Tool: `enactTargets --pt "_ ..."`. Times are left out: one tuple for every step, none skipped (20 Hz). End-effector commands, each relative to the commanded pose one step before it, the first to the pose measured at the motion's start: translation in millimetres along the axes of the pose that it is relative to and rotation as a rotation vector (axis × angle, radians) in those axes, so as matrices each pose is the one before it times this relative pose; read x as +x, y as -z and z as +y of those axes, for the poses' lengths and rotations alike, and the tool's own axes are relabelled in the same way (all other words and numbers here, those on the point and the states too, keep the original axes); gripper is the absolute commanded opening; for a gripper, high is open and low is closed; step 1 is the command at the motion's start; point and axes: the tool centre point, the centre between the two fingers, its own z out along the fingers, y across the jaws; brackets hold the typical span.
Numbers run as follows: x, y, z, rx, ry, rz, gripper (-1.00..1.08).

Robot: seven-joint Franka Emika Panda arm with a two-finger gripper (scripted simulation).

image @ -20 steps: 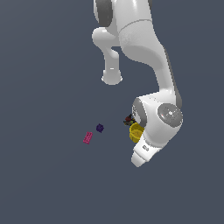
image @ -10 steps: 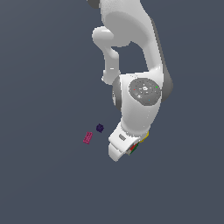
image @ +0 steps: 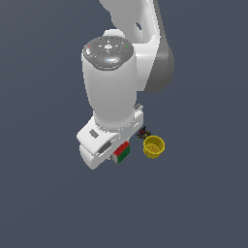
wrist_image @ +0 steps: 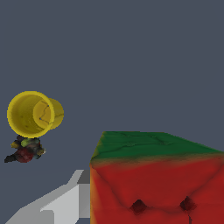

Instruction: Pick up a designated object from a clutter of objects.

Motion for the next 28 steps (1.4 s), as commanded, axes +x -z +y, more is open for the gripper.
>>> enactTargets --pt "-15.63 23.03 15.86 -0.00074 0.00096 0.00163 -1.0" --pt "-6.04 8.5 6.35 0.0 0.0 0.0 -1.0" --pt "-5.98 8.43 6.33 0.0 0.0 0.0 -1.0" --pt "-5.91 8.36 6.31 0.0 0.0 0.0 -1.0" --pt "-5.84 8.28 6.28 0.0 0.0 0.0 -1.0" --pt "-5.76 8.19 6.25 0.0 0.0 0.0 -1.0" --pt "-5.68 8.09 6.22 0.0 0.0 0.0 -1.0" --pt "-5.59 7.99 6.18 0.0 0.0 0.0 -1.0" --pt "-5.49 7.87 6.13 0.0 0.0 0.0 -1.0" --pt "-5.2 7.76 5.81 -0.00044 0.00002 -0.00022 -1.0" --pt "-4.85 7.02 5.56 0.0 0.0 0.0 -1.0" --pt "-4.41 6.42 5.12 0.0 0.0 0.0 -1.0" --pt "-3.96 5.95 4.59 -0.00048 -0.00021 -0.00045 -1.0" --pt "-3.61 5.29 4.28 0.0 0.0 0.0 -1.0" --pt "-3.24 4.79 3.89 0.0 0.0 0.0 -1.0" --pt "-2.89 4.3 3.53 0.0 0.0 0.0 -1.0" --pt "-2.55 3.84 3.19 0.0 0.0 0.0 -1.0" --pt "-2.26 3.44 2.88 0.0 0.0 0.0 -1.0" --pt "-2.08 3.17 2.61 -0.00037 -0.00039 -0.00044 -1.0" --pt "-1.81 2.8 2.37 0.0 0.0 0.0 -1.0" --pt "-1.61 2.49 2.12 0.0 0.0 0.0 -1.0" --pt "-1.41 2.2 1.89 0.0 0.0 0.0 -1.0" --pt "-1.22 1.93 1.66 0.0 0.0 0.0 -1.0" --pt "-1.03 1.66 1.44 0.0 0.0 0.0 -1.0" --pt "-0.85 1.39 1.23 0.0 0.0 0.0 -1.0" --pt "-0.67 1.14 1.03 0.0 0.0 0.0 -1.0" --pt "-0.49 0.9 0.83 0.0 0.0 0.0 -1.0" --pt "-0.33 0.66 0.64 0.0 0.0 0.0 -1.0"
